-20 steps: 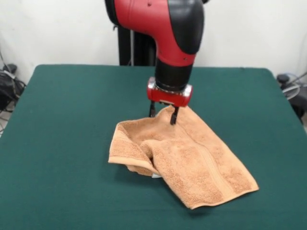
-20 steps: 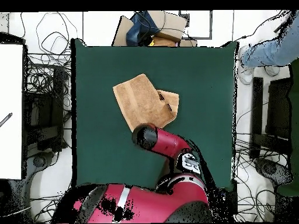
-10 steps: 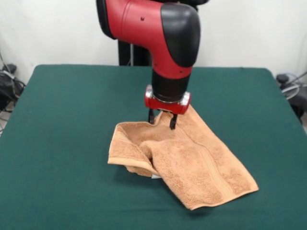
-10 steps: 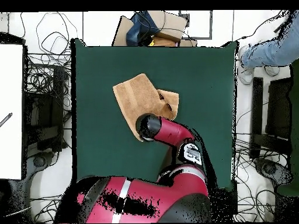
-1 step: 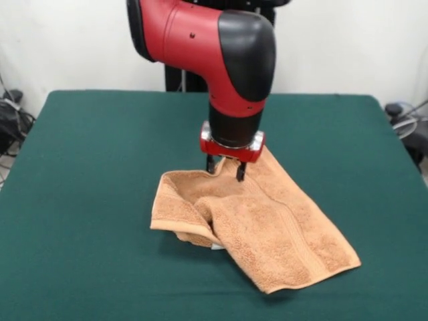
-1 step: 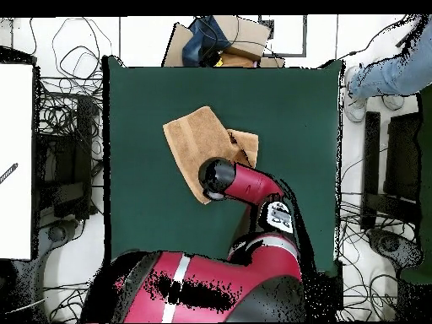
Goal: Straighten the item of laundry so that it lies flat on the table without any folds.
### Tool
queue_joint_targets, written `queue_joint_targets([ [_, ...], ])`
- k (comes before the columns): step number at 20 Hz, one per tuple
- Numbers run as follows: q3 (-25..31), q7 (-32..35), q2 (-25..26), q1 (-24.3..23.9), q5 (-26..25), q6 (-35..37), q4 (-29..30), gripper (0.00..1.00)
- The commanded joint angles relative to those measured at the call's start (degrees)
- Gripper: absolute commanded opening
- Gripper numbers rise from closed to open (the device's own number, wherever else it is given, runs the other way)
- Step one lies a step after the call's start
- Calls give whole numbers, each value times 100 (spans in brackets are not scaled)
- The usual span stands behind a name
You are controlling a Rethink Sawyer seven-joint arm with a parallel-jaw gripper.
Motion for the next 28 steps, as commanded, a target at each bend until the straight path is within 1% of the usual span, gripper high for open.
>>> queue_joint_targets([
  [1, 513, 1085, 216, -219, 131, -1082, -321, 100],
  [5, 551, 1153, -63, -240, 25, -1325, 220, 100],
  [8, 505, 1196, -433, -186, -30, -1336, 638, 100],
  [12, 402, 1269, -1040, -35, 6, -1164, 1195, 100],
  [15, 350, 1307, -1351, 64, 80, -1027, 1440, 100],
  [18, 324, 1352, -1523, 134, 139, -971, 1600, 100],
  [23, 318, 1406, -1594, 204, 178, -1048, 1756, 100],
  [26, 335, 1430, -1587, 214, 168, -1207, 1892, 100],
  [28, 370, 1382, -1549, 193, 78, -1450, 1955, 100],
])
